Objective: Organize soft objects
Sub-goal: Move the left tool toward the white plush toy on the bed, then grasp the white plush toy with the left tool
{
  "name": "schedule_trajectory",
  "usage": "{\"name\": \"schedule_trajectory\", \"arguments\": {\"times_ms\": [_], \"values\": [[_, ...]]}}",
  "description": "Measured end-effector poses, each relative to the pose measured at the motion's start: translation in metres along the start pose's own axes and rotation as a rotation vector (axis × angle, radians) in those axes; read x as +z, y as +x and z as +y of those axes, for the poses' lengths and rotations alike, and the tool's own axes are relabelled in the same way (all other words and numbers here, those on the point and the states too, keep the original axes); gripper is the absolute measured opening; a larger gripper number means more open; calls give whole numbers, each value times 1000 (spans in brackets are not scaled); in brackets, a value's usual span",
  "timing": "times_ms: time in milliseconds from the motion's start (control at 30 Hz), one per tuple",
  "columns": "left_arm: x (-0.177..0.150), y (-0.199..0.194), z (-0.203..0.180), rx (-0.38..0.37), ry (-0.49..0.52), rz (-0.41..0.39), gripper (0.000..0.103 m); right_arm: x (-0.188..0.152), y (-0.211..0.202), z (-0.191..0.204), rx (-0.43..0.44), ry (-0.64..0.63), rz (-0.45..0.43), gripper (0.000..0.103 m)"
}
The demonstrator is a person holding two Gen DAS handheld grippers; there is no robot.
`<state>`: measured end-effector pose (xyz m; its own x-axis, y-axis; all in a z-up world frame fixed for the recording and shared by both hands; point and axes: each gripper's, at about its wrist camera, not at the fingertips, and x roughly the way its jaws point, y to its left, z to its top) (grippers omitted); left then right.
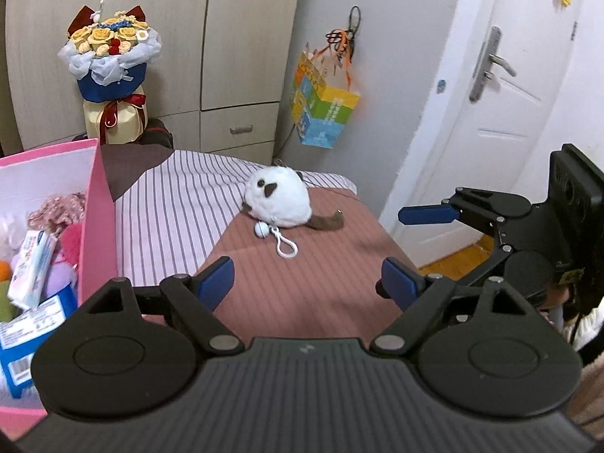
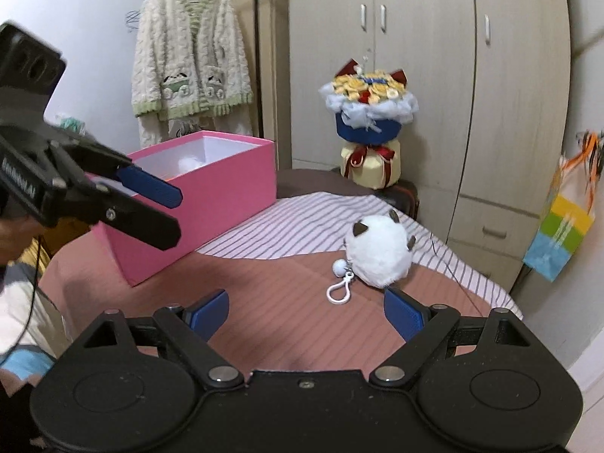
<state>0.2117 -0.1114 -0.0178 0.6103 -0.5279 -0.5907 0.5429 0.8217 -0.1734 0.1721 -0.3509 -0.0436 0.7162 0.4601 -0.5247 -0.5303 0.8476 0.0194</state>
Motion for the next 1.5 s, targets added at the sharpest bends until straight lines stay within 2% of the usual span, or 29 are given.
{"name": "schedule_trajectory", "arguments": {"times_ms": [100,233,400,567,800,867,933,1033,1167,1367,1400,1467,1500], "values": [[3,21,4,7,-40,17,85,1,13,-13,-15,18,-5,92],[7,47,12,-22,-119,37,85,4,32,-28,-8,47,-11,92],[13,74,22,-15,-199,14,85,5,55,-41,-4,23,-35,92],[20,98,24,23,-210,-36,84,4,79,-57,-1,24,-57,92],[27,127,27,53,-224,-65,82,4,107,-67,-24,-30,-73,92],[29,134,27,80,-216,-72,82,6,116,-73,-19,-19,-60,92],[31,143,29,94,-215,-58,76,7,125,-80,-8,0,-35,92],[33,154,35,76,-245,-51,76,9,137,-89,24,40,-10,92],[34,168,40,91,-262,-56,74,9,150,-98,62,97,19,92],[32,176,45,68,-296,-61,66,6,164,-101,99,158,77,92],[31,176,45,63,-297,-62,63,5,165,-100,101,159,86,87],[31,175,43,68,-282,-65,59,5,163,-96,92,158,90,71],[31,174,42,65,-271,-67,57,5,160,-93,92,170,90,69]]}}
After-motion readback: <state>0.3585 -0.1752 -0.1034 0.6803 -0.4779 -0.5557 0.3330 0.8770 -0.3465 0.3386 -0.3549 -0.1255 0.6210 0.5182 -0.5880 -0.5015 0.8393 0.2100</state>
